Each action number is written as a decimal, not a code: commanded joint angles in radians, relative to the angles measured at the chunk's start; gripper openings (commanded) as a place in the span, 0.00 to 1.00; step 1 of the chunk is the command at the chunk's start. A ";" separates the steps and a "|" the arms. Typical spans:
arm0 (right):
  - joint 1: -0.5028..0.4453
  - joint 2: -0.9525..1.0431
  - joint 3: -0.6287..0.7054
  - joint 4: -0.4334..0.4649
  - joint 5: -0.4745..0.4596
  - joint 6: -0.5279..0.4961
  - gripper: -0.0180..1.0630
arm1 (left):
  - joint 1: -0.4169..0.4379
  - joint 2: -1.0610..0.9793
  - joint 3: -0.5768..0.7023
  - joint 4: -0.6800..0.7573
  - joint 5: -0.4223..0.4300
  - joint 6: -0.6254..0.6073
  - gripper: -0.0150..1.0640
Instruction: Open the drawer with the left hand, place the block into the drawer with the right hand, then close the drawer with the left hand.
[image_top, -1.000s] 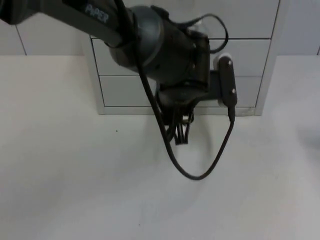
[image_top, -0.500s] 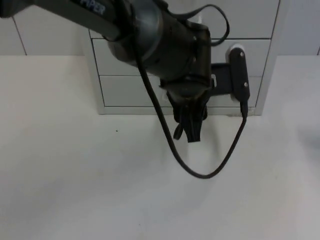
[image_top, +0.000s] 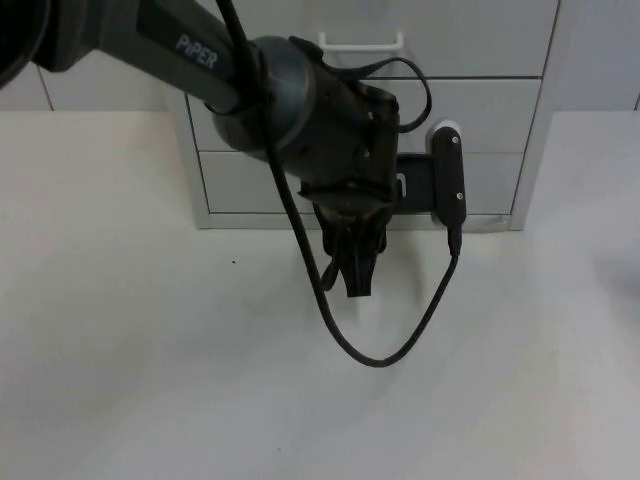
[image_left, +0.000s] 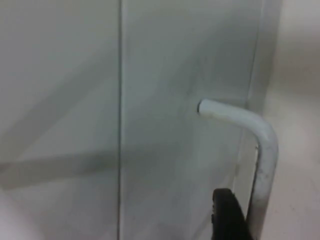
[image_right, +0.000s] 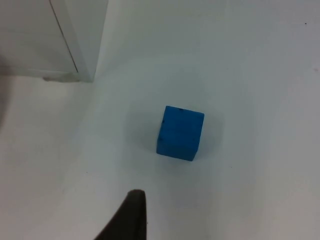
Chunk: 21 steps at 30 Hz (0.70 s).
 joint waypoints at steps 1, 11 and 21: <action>-0.002 0.000 0.001 -0.004 -0.006 0.003 0.99 | 0.009 0.015 0.000 -0.005 -0.004 -0.017 0.41; -0.002 0.000 0.001 -0.004 -0.017 0.003 0.99 | 0.004 0.015 0.000 -0.211 -0.013 0.187 0.01; -0.002 0.000 0.001 -0.004 -0.036 0.003 0.99 | -0.060 -0.015 0.014 -0.566 0.152 0.435 0.01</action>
